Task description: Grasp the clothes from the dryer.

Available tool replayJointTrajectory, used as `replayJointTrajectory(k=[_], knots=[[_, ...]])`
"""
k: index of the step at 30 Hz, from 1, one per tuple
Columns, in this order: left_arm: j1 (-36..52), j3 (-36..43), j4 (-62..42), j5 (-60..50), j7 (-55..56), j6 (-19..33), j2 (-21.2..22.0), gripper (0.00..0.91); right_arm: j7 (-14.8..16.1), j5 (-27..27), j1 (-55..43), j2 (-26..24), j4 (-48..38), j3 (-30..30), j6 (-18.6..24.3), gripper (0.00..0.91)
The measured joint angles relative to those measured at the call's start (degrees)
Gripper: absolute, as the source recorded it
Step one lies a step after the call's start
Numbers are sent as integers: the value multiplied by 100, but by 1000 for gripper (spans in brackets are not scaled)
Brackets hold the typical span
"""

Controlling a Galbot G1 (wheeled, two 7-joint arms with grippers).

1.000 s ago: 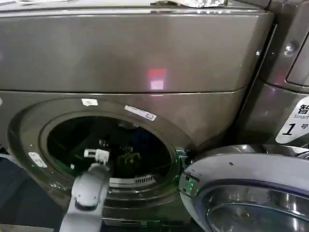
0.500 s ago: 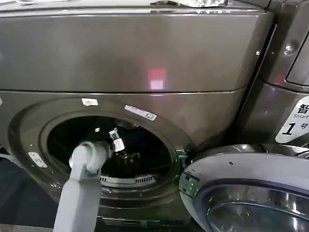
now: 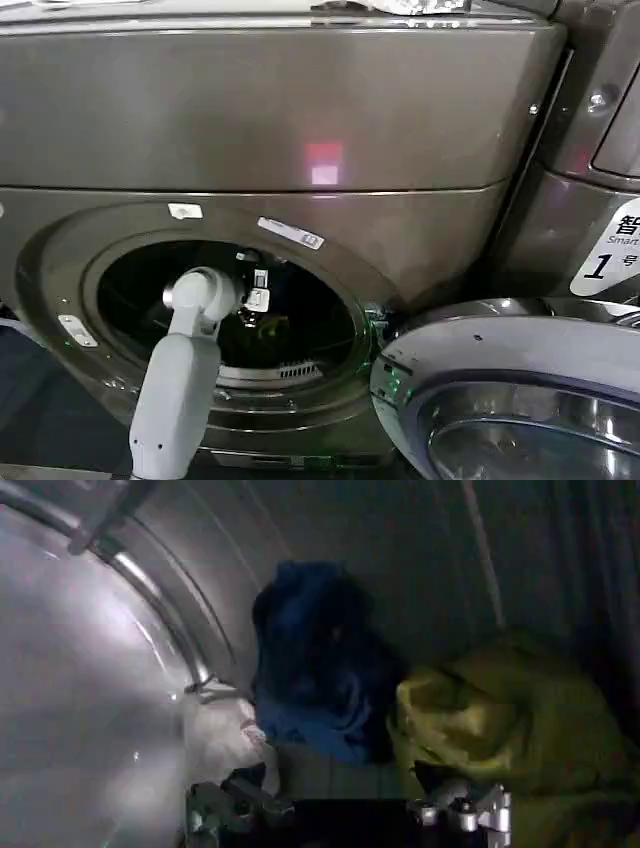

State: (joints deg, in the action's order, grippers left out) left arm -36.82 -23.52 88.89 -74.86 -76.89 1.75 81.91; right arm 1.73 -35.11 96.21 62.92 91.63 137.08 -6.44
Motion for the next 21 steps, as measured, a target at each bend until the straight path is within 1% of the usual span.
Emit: replayJointTrajectory(k=[12, 13, 14, 16, 17, 18, 21], knots=[[44, -22, -650, 85, -7, -108, 12, 907, 13, 27, -51, -10, 54, -125, 18, 907], [64, -26, -711, 86, -7, -129, 13, 887, 15, 35, -51, -12, 53, -129, 19, 907], [79, -38, -774, 89, -6, -140, 13, 717, 15, 43, -52, -17, 51, -132, 19, 907], [113, -51, -885, 100, -4, -143, 13, 159, 17, 67, -67, -22, 51, -148, 20, 907], [128, -52, -940, 112, -3, -148, 12, 57, 17, 74, -71, -20, 52, -157, 21, 907], [143, -57, -996, 121, -1, -150, 11, 0, 18, 78, -75, -11, 60, -165, 22, 907], [175, -60, -1116, 167, -2, -168, -3, 0, 21, 87, -69, -5, 63, -165, 24, 907]])
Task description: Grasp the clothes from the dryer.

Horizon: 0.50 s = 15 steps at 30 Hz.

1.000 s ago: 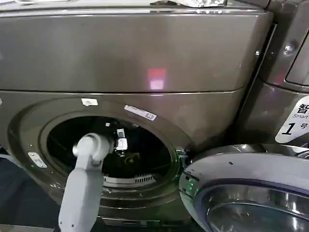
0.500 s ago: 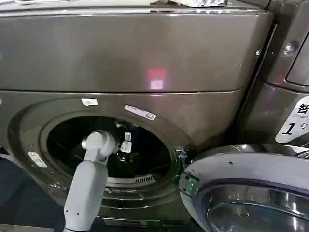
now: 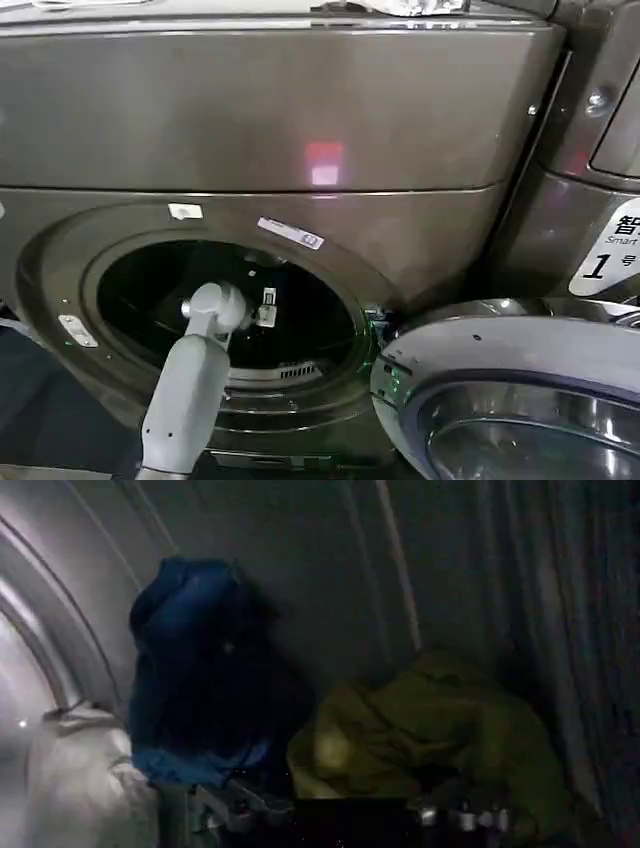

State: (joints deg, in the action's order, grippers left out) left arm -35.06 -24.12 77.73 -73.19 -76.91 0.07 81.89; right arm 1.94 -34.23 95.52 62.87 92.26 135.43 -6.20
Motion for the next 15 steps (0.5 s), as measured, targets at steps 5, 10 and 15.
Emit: replayJointTrajectory(k=[5, 10, 15], knots=[[27, -1, -114, 93, 0, -40, -2, 0, 4, 10, 24, -8, -19, 23, 7, 907], [34, -1, -119, 217, -2, -74, -5, 0, 17, 18, 39, -9, -29, 26, 11, 907], [-5, -12, -133, 385, 50, -136, -36, 0, 59, 23, 36, -13, -33, 19, 18, 907]])
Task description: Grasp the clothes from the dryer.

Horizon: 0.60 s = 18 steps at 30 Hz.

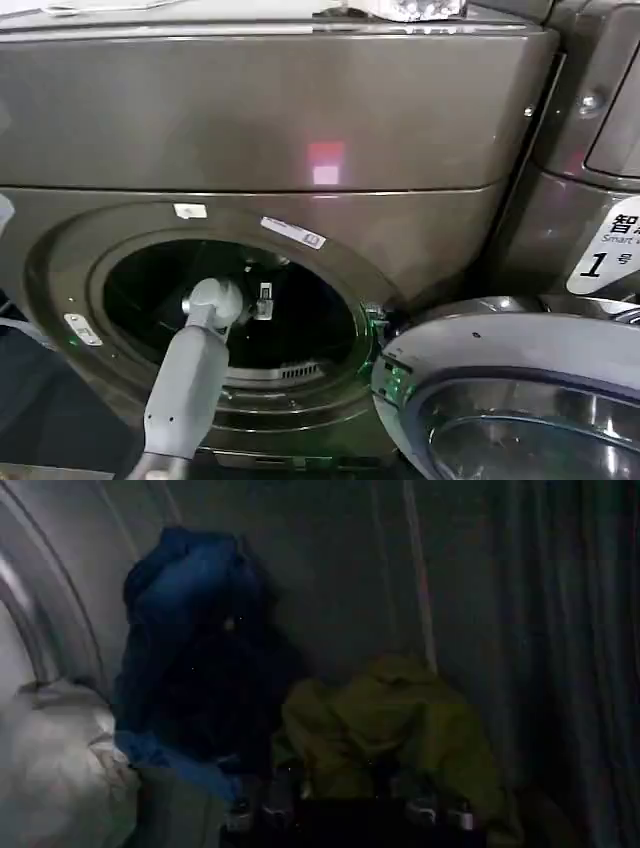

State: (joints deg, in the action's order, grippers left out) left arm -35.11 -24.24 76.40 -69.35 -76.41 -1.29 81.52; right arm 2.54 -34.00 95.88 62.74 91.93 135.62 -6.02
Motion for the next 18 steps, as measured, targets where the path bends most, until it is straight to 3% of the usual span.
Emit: replayJointTrajectory(k=[9, 18], knots=[[-24, -13, 109, 740, 618, -184, -33, 0, 33, 7, 19, -3, 35, 0, 0, 907], [-43, -21, 492, 2107, 3061, -1113, 150, 0, -34, 32, -33, 64, 146, -119, -18, 907]])
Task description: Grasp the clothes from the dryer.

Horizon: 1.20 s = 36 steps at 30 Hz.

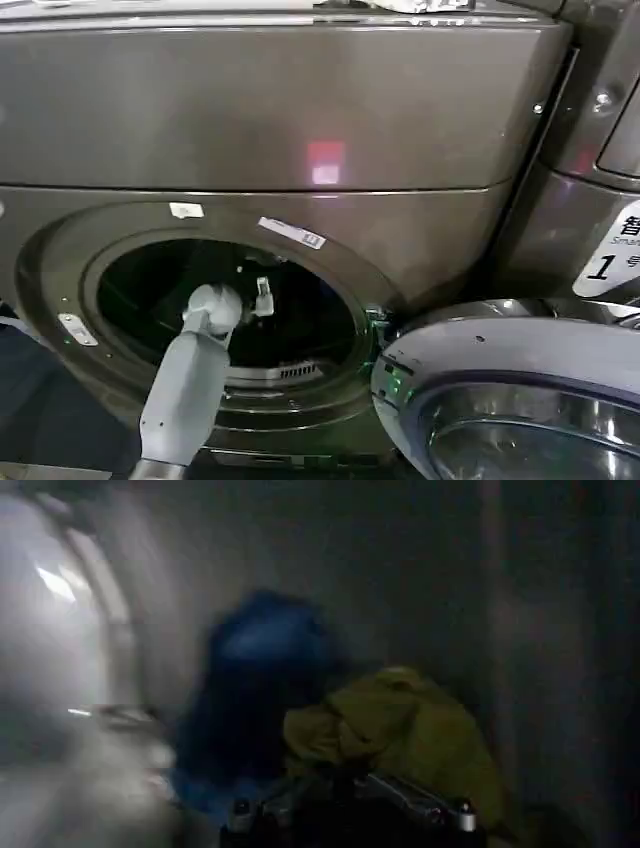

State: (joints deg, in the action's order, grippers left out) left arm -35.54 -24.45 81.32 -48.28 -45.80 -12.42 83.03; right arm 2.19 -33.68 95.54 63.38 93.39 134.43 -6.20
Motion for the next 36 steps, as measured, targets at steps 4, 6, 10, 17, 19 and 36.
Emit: replayJointTrajectory(k=[4, 6, 10, 17, 19, 36], knots=[[-131, -43, 345, 876, 1316, -466, 106, 0, -1, -5, -20, 29, 39, -17, 7, 907], [-207, -50, 526, 1317, 1957, -623, 164, 0, -9, -17, -20, 44, 71, -28, 4, 907], [-341, -91, 855, 2143, 3089, -846, 290, 0, -45, -50, -22, 52, 107, -50, 59, 907], [-534, -85, 1193, 3284, 4546, -1042, 427, 0, -70, -66, -2, 66, 124, -67, 107, 907], [-562, -94, 1249, 3513, 4806, -1081, 454, 0, -76, -68, -4, 59, 127, -68, 117, 907], [-673, -91, 1495, 4438, 5555, -1233, 448, 0, -190, -190, -40, 21, 230, 73, -100, 907]])
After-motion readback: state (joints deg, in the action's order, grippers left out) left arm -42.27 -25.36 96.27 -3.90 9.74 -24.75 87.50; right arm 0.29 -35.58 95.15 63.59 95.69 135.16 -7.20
